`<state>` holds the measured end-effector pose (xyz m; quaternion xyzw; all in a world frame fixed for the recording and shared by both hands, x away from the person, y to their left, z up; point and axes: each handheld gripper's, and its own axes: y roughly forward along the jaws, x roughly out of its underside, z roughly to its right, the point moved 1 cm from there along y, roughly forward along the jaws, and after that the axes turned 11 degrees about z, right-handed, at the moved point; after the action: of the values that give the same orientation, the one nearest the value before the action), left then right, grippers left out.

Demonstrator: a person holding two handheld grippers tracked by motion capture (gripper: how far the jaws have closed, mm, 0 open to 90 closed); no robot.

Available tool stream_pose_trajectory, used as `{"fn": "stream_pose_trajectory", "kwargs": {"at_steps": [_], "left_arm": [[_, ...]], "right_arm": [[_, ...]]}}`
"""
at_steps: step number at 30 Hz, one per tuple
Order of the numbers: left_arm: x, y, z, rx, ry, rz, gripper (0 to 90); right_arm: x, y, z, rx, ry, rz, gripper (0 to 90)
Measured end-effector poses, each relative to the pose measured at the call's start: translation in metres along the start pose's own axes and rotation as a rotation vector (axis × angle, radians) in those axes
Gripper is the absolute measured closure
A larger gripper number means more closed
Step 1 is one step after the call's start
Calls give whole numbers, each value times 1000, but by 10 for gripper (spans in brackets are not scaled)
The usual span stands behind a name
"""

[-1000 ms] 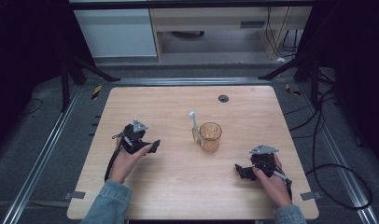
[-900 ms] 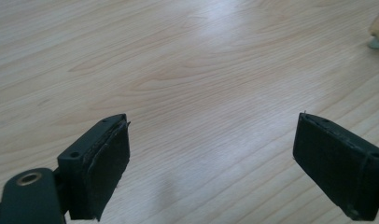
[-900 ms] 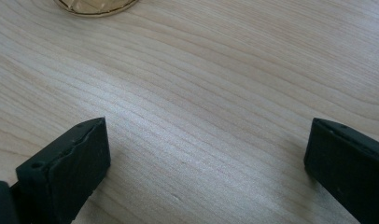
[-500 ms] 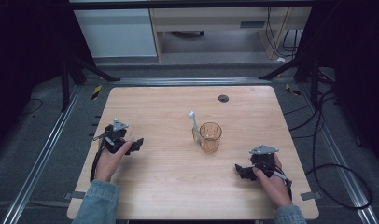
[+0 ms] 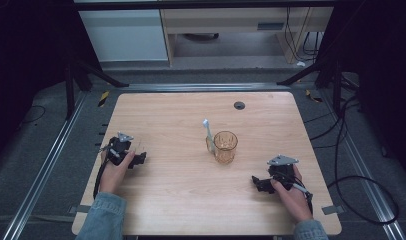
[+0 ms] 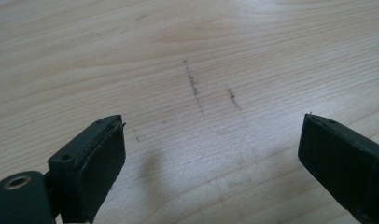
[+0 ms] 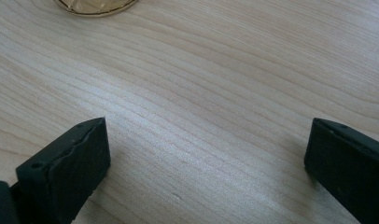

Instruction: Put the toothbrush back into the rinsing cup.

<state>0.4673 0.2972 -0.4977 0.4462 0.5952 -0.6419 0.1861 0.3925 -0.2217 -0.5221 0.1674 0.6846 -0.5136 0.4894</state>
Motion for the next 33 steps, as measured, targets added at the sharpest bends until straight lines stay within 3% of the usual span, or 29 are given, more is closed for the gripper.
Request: {"fn": "stream_pose_trajectory", "kwargs": {"at_steps": [8,17,24,33], "left_arm": [[5,5,-6,-11,-15,-11,71],[11,10,-12,21,-84,24,42],[14,14,-14,22,-85,58,5],[14,15,-14,22,-91,55,0]], "right_arm": [[0,0,0,0,0,0,6],[0,0,0,-1,0,1,6],[0,0,0,0,0,0,6],[0,0,0,-1,0,1,6]]}}
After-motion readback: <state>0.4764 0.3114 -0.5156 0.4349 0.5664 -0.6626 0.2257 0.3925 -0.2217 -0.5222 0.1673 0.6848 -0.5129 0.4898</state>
